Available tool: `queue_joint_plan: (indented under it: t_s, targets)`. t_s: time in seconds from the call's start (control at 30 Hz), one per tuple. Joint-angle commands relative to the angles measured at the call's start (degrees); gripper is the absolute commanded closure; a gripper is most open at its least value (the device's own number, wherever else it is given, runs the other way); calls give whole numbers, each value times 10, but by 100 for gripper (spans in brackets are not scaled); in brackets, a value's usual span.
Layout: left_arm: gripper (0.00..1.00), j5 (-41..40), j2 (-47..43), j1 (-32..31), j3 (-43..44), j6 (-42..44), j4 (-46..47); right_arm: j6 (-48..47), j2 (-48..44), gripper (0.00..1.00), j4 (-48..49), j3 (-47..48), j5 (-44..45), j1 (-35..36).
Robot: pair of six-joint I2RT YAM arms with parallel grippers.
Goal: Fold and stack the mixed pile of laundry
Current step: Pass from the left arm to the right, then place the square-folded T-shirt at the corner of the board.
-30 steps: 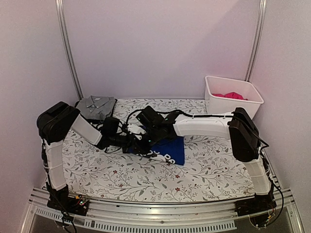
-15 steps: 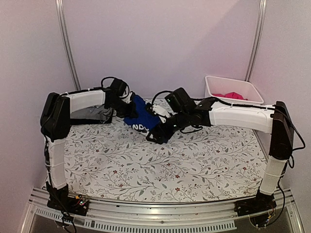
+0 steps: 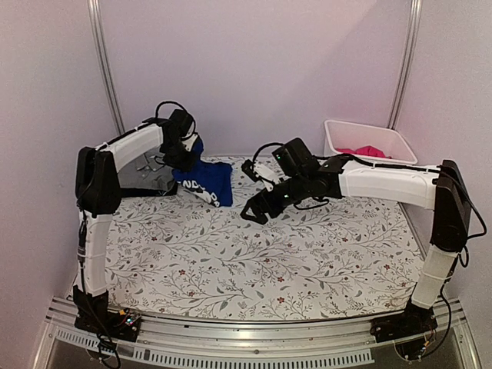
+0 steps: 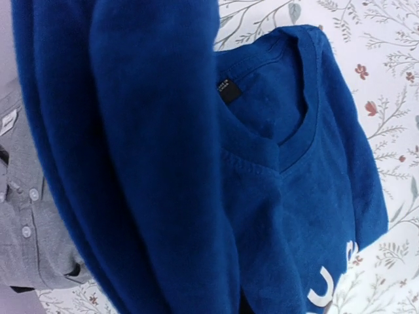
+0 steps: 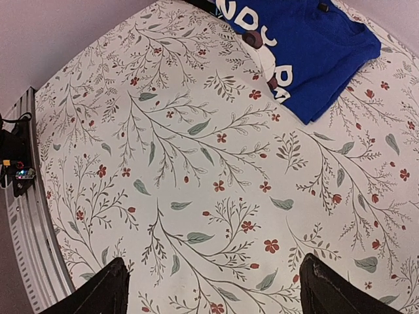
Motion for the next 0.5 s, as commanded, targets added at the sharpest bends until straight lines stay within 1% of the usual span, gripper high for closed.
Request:
queue_joint_plan:
  t_s: [0.0, 0.07, 0.13, 0.2, 0.3, 0.37, 0.47]
  targets:
    - [100, -46, -18, 22, 22, 55, -3, 1, 0, 11, 2, 16, -6, -7]
    - [100, -37, -18, 28, 28, 71, 12, 0, 7, 11, -3, 25, -8, -8]
    - [100, -11, -17, 36, 36, 91, 21, 0, 11, 11, -12, 32, -9, -8]
    - [100, 33, -23, 47, 40, 101, 28, 0, 13, 11, -19, 35, -9, -8]
    - [100, 57, -31, 64, 48, 107, 38, 0, 13, 11, -30, 37, -8, -9]
    - [100, 65, -32, 69, 62, 107, 37, 0, 13, 11, -34, 38, -7, -8]
    - [100, 54, -38, 72, 68, 107, 38, 0, 12, 11, -37, 39, -7, -9]
